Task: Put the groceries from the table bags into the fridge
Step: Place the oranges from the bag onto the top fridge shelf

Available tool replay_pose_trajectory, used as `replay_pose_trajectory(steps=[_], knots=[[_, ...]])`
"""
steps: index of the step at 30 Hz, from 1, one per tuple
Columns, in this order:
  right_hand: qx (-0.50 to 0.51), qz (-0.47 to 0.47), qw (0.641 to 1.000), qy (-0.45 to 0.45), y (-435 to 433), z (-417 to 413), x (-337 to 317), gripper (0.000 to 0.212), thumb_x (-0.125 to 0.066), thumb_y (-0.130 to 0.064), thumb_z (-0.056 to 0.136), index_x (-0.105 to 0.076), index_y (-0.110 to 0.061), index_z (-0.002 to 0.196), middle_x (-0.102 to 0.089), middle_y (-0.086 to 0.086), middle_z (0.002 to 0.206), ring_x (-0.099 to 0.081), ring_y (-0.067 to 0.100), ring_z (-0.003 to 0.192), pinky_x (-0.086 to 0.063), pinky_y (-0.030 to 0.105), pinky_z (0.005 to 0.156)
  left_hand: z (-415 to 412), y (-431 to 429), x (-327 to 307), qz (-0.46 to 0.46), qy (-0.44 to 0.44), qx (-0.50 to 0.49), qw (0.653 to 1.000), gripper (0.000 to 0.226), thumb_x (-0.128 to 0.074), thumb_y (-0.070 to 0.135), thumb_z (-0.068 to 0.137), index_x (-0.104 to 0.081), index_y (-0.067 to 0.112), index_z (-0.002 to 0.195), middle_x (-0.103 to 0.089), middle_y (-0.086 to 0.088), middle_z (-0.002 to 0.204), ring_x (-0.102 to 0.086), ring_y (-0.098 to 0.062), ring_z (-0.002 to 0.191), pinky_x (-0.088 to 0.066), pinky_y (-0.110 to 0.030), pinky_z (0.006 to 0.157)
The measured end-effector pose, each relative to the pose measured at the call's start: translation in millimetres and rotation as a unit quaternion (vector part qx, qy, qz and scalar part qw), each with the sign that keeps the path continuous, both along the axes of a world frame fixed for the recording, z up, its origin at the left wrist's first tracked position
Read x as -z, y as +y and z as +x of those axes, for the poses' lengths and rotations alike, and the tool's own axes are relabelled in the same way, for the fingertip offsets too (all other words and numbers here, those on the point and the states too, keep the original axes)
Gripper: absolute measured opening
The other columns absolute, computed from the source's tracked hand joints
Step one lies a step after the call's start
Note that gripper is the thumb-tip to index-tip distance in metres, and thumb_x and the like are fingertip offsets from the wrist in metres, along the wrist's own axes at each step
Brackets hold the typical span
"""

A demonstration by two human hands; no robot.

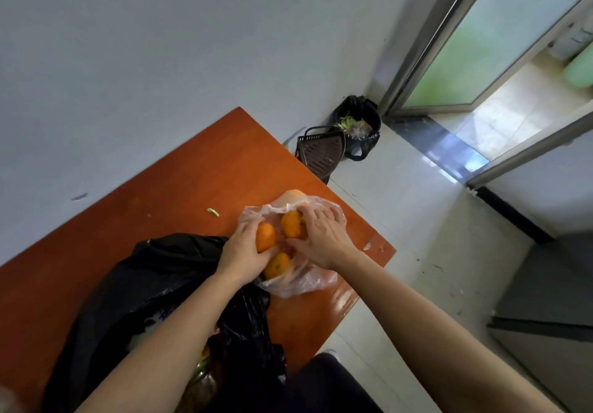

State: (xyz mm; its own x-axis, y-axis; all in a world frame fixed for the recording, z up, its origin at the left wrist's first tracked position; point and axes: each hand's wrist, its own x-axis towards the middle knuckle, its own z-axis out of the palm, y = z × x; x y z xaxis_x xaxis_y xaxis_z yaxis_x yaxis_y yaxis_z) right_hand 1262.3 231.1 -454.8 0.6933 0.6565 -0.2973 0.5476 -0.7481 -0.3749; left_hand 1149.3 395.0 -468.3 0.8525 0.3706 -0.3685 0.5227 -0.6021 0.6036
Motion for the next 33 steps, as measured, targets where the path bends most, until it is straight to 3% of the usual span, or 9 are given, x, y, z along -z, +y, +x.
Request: replay_pose_trajectory(steps=[3, 5, 9, 14, 18, 21, 24, 29, 33], knots=[[0.017, 0.036, 0.999, -0.016, -21, -2, -15, 0.072, -0.044, -0.070, 0.090, -0.021, -0.035, 0.149, -0.042, 0.007, 0.145, -0.043, 0.029, 0.131, -0.033, 0.049, 0.113, -9, -3, -15, -0.022, -0.048, -0.053, 0.997, 0.070, -0.079, 0.047, 0.078, -0.049, 0.031, 0.139, -0.042, 0.003, 0.127, -0.054, -0.021, 0.112, -0.049, -0.035, 0.095], [0.058, 0.063, 0.996, 0.008, -38, -1, -22, 0.073, -0.054, -0.066, 0.090, -0.019, -0.041, 0.148, -0.038, 0.006, 0.138, -0.050, 0.027, 0.118, -0.047, 0.040, 0.098, -14, -6, -24, -0.040, -0.074, -0.084, 0.993, 0.063, -0.081, 0.039, 0.077, -0.053, 0.031, 0.133, -0.038, 0.003, 0.120, -0.054, -0.022, 0.105, -0.051, -0.036, 0.092], [0.136, 0.101, 0.985, 0.010, -74, -3, -26, 0.073, -0.070, -0.058, 0.084, -0.029, -0.040, 0.142, -0.031, 0.003, 0.136, -0.048, 0.019, 0.108, -0.046, 0.025, 0.082, -17, -17, -34, -0.084, -0.093, -0.124, 0.984, 0.058, -0.080, 0.032, 0.078, -0.053, 0.028, 0.130, -0.038, -0.001, 0.120, -0.050, -0.022, 0.106, -0.047, -0.037, 0.094], [0.239, 0.142, 0.960, -0.036, -124, -11, -40, 0.074, -0.074, -0.053, 0.083, -0.033, -0.028, 0.139, -0.036, 0.001, 0.139, -0.051, 0.017, 0.110, -0.055, 0.035, 0.088, 1, -53, -64, -0.172, -0.170, -0.119, 0.963, 0.043, -0.073, 0.044, 0.081, -0.052, 0.037, 0.119, -0.052, 0.005, 0.122, -0.054, -0.017, 0.109, -0.052, -0.042, 0.094], [0.298, 0.185, 0.934, -0.075, -177, -22, -67, 0.074, -0.074, -0.045, 0.086, -0.031, -0.027, 0.144, -0.042, 0.003, 0.141, -0.056, 0.023, 0.114, -0.053, 0.037, 0.090, 23, -102, -106, -0.185, -0.177, -0.039, 0.966, 0.062, -0.080, 0.037, 0.081, -0.042, 0.040, 0.130, -0.044, 0.006, 0.124, -0.058, -0.016, 0.100, -0.056, -0.030, 0.075], [0.327, 0.223, 0.910, -0.125, -232, -33, -97, 0.079, -0.071, -0.043, 0.090, -0.026, -0.027, 0.152, -0.039, 0.004, 0.146, -0.054, 0.022, 0.119, -0.046, 0.031, 0.092, 41, -160, -144, -0.172, -0.210, 0.043, 0.961, 0.076, -0.083, 0.022, 0.079, -0.035, 0.037, 0.136, -0.036, 0.001, 0.132, -0.056, -0.022, 0.105, -0.053, -0.028, 0.077], [0.366, 0.251, 0.880, -0.168, -308, -52, -130, 0.078, -0.069, -0.046, 0.091, -0.024, -0.028, 0.153, -0.038, 0.002, 0.147, -0.052, 0.019, 0.119, -0.042, 0.029, 0.091, 51, -241, -188, -0.136, -0.271, 0.111, 0.946, 0.081, -0.083, 0.022, 0.079, -0.031, 0.031, 0.140, -0.036, 0.004, 0.135, -0.051, -0.019, 0.107, -0.044, -0.018, 0.078], [0.430, 0.280, 0.822, -0.246, -473, -107, -180, 0.078, -0.065, -0.050, 0.093, -0.021, -0.028, 0.154, -0.035, -0.001, 0.146, -0.049, 0.016, 0.120, -0.044, 0.033, 0.095, 37, -417, -246, -0.178, -0.362, 0.201, 0.893, 0.080, -0.088, 0.026, 0.072, -0.033, 0.039, 0.129, -0.042, 0.010, 0.123, -0.056, -0.007, 0.101, -0.047, -0.018, 0.076], [0.483, 0.278, 0.768, -0.316, -617, -163, -231, 0.080, -0.065, -0.046, 0.093, -0.021, -0.023, 0.156, -0.032, 0.001, 0.149, -0.045, 0.019, 0.128, -0.042, 0.034, 0.100, 12, -567, -288, -0.162, -0.431, 0.305, 0.834, 0.079, -0.087, 0.036, 0.071, -0.037, 0.038, 0.132, -0.045, 0.012, 0.126, -0.056, -0.016, 0.103, -0.049, -0.019, 0.076]])
